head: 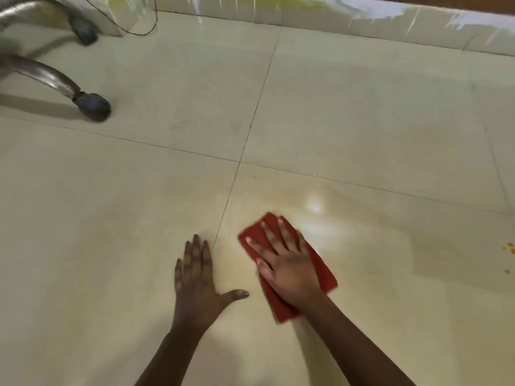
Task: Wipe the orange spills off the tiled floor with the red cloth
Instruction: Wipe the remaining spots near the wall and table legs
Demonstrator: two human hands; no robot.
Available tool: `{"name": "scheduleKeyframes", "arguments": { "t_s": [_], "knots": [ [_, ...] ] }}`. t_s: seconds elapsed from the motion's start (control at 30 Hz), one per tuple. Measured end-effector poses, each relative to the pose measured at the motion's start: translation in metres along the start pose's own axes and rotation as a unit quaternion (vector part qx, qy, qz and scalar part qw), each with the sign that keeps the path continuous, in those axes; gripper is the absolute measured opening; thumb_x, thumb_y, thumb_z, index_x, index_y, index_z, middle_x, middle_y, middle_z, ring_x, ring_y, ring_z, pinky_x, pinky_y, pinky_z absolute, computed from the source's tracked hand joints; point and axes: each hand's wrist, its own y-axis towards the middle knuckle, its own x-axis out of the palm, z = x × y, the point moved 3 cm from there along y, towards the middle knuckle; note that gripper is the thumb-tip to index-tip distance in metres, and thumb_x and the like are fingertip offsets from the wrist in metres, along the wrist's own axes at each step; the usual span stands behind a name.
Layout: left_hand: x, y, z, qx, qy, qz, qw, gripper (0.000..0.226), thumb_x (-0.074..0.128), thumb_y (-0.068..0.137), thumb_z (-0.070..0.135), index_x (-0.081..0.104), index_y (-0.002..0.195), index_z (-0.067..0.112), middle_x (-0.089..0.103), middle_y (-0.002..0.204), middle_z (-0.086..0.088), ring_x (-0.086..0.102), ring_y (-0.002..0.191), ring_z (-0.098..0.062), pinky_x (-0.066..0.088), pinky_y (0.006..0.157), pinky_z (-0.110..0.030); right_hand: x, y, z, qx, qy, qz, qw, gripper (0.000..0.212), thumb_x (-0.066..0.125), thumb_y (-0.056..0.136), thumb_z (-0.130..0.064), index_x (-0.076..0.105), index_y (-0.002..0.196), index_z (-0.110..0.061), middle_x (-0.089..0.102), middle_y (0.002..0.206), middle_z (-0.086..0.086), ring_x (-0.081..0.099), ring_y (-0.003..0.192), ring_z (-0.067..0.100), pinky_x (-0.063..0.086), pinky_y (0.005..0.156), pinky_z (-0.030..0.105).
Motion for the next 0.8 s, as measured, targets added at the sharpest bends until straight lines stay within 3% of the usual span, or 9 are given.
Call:
{"name": "scheduleKeyframes", "arguments": {
  "t_s": [0.1, 0.2, 0.23, 0.3, 0.43, 0.53, 0.67, 0.73, 0.8],
  "knots": [
    [-0.002, 0.007, -0.012, -0.027, 0.000, -0.007, 1.000, 0.137, 0.018, 0.047, 0.101, -0.002, 0.147, 0.010, -0.015, 0.154, -0.006, -0.022, 0.140, -0.015, 0.002, 0.113, -0.049, -0.015, -0.012, 0.066, 0.083, -0.028, 0.003, 0.996, 0.054, 0.030, 0.086, -0.042, 0.031, 0.140, -0.042, 0.034, 0.150, 0.003, 0.023, 0.140, 0.031, 0.021, 0.109, 0.051],
    [0.001, 0.008, -0.009, -0.025, 0.001, -0.020, 0.999, 0.132, 0.022, 0.053, 0.099, 0.008, 0.147, 0.007, -0.003, 0.156, -0.011, -0.012, 0.143, -0.020, 0.007, 0.112, -0.048, -0.035, 0.066, 0.112, 0.243, -0.012, 0.017, 0.970, 0.051, 0.015, 0.094, -0.047, 0.012, 0.145, -0.045, 0.009, 0.158, 0.000, 0.000, 0.144, 0.030, 0.010, 0.113, 0.053],
    [0.002, 0.009, -0.009, -0.027, -0.001, -0.019, 0.999, 0.130, 0.022, 0.055, 0.098, 0.011, 0.146, 0.007, 0.000, 0.156, -0.012, -0.010, 0.143, -0.020, 0.006, 0.111, -0.047, -0.034, 0.096, 0.099, 0.241, -0.005, 0.005, 0.971, 0.050, 0.017, 0.096, -0.046, 0.008, 0.145, -0.045, 0.003, 0.158, -0.002, -0.005, 0.143, 0.029, 0.006, 0.113, 0.052],
    [0.003, 0.009, -0.010, -0.020, 0.000, -0.023, 1.000, 0.128, 0.021, 0.056, 0.097, 0.014, 0.145, 0.006, -0.003, 0.157, -0.008, -0.010, 0.143, -0.019, 0.004, 0.109, -0.044, -0.023, 0.129, 0.042, 0.152, 0.004, -0.027, 0.988, 0.050, 0.022, 0.097, -0.043, 0.009, 0.145, -0.044, -0.001, 0.158, -0.001, -0.009, 0.143, 0.029, 0.002, 0.113, 0.052],
    [-0.007, 0.013, -0.023, -0.046, -0.003, -0.006, 0.999, 0.133, 0.020, 0.049, 0.100, 0.004, 0.146, 0.010, -0.007, 0.156, -0.008, -0.013, 0.143, -0.020, 0.007, 0.110, -0.053, 0.004, 0.054, -0.034, -0.072, 0.003, -0.018, 0.997, 0.049, 0.029, 0.093, -0.045, 0.026, 0.142, -0.045, 0.021, 0.155, -0.002, 0.008, 0.143, 0.031, 0.010, 0.113, 0.055],
    [-0.008, 0.018, -0.029, -0.041, -0.008, -0.008, 0.999, 0.136, 0.021, 0.045, 0.101, -0.009, 0.145, 0.015, -0.015, 0.155, -0.009, -0.025, 0.139, -0.018, 0.002, 0.111, -0.055, -0.007, 0.039, 0.028, 0.003, -0.023, 0.000, 1.000, 0.050, 0.030, 0.089, -0.044, 0.030, 0.139, -0.046, 0.030, 0.151, 0.000, 0.024, 0.140, 0.030, 0.019, 0.110, 0.051],
    [-0.004, 0.020, -0.028, -0.047, -0.021, -0.008, 0.999, 0.134, 0.025, 0.047, 0.101, -0.007, 0.147, 0.017, -0.008, 0.157, -0.009, -0.017, 0.142, -0.020, -0.006, 0.110, -0.044, -0.027, 0.154, 0.068, 0.174, -0.002, -0.006, 0.985, 0.049, 0.020, 0.096, -0.047, 0.012, 0.144, -0.046, 0.002, 0.158, -0.003, -0.007, 0.144, 0.028, 0.002, 0.113, 0.051],
    [-0.005, 0.019, -0.029, -0.044, -0.028, -0.003, 0.999, 0.134, 0.025, 0.047, 0.101, -0.006, 0.147, 0.018, -0.006, 0.157, -0.009, -0.015, 0.142, -0.020, -0.007, 0.110, -0.042, -0.018, 0.186, 0.019, 0.119, 0.010, -0.033, 0.992, 0.050, 0.022, 0.096, -0.045, 0.012, 0.145, -0.045, 0.000, 0.158, -0.002, -0.010, 0.143, 0.028, 0.000, 0.114, 0.052],
    [-0.006, 0.018, -0.030, -0.048, -0.042, 0.001, 0.998, 0.134, 0.026, 0.045, 0.101, -0.004, 0.146, 0.018, -0.008, 0.157, -0.007, -0.017, 0.142, -0.019, -0.001, 0.112, -0.048, -0.003, 0.164, -0.039, -0.007, 0.011, -0.047, 0.999, 0.049, 0.024, 0.096, -0.044, 0.014, 0.144, -0.046, 0.004, 0.158, -0.001, -0.006, 0.144, 0.029, 0.000, 0.113, 0.052]
  ]
}}
